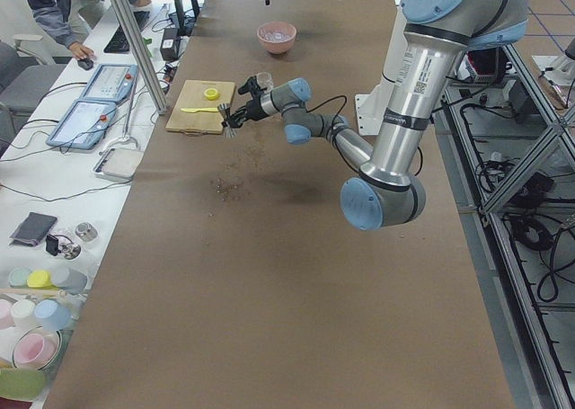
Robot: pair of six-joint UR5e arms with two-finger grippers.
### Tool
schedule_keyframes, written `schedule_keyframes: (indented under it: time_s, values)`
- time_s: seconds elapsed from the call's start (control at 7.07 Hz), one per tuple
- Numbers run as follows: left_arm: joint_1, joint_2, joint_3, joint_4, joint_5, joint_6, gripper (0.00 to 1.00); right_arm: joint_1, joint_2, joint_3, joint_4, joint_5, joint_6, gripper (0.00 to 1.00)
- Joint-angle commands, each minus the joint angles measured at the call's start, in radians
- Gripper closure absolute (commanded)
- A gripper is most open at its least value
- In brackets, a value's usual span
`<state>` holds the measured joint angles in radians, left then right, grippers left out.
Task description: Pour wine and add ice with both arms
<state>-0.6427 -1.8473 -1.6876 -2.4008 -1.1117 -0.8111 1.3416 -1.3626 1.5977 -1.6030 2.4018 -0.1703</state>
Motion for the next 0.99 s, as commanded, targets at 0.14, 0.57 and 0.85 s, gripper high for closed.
schedule_keyframes:
  time_s: [0.14, 0.57, 0.85]
  values:
    - [-0.156, 0.176, 0.203, -0.423, -0.217, -0.008, 1.0, -0.009, -0.003, -0.004, 0.0, 0.002, 0.0, 0.0]
    - [-0.244, 0.223, 0.431, -0.747, -0.382, 0.001, 1.0, -0.007, -0.003, 0.011, 0.0, 0.002, -0.002, 0.0]
    - [-0.242, 0.312, 0.43, -0.809, -0.436, 0.003, 1.0, -0.007, -0.004, 0.033, 0.0, -0.012, -0.005, 0.0]
